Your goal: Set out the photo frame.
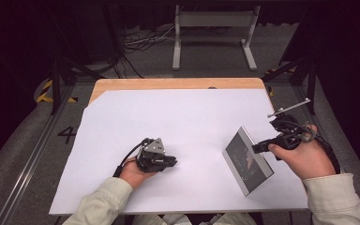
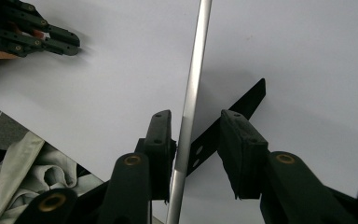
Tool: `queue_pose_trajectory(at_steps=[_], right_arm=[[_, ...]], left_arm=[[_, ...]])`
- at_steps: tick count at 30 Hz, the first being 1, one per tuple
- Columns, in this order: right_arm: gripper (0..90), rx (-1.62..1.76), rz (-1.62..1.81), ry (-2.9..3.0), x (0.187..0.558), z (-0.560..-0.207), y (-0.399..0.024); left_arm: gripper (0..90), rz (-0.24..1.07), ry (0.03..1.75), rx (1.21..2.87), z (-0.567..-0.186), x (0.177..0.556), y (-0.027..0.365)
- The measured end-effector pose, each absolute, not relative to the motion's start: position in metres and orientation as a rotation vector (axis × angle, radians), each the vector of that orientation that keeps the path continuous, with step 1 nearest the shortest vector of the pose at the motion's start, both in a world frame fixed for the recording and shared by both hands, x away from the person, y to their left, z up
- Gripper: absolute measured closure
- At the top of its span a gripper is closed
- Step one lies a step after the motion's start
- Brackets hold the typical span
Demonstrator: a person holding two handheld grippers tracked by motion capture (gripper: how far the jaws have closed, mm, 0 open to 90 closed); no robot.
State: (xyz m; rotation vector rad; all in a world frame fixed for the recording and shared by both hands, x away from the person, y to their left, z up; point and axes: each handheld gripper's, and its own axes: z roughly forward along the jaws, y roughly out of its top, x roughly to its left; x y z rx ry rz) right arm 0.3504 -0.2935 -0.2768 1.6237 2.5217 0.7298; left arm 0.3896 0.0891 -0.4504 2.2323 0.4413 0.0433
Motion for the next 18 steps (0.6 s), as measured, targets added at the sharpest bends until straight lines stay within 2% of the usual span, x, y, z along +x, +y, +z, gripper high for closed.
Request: queue_pose_trajectory(at_steps=[18], right_arm=[[63.2,1.623,0.675,2.561,0.357,-0.301,-0.281]], left_arm=[[79.4,0.039,0.445,2.238,-0.451,0.39,0.089]])
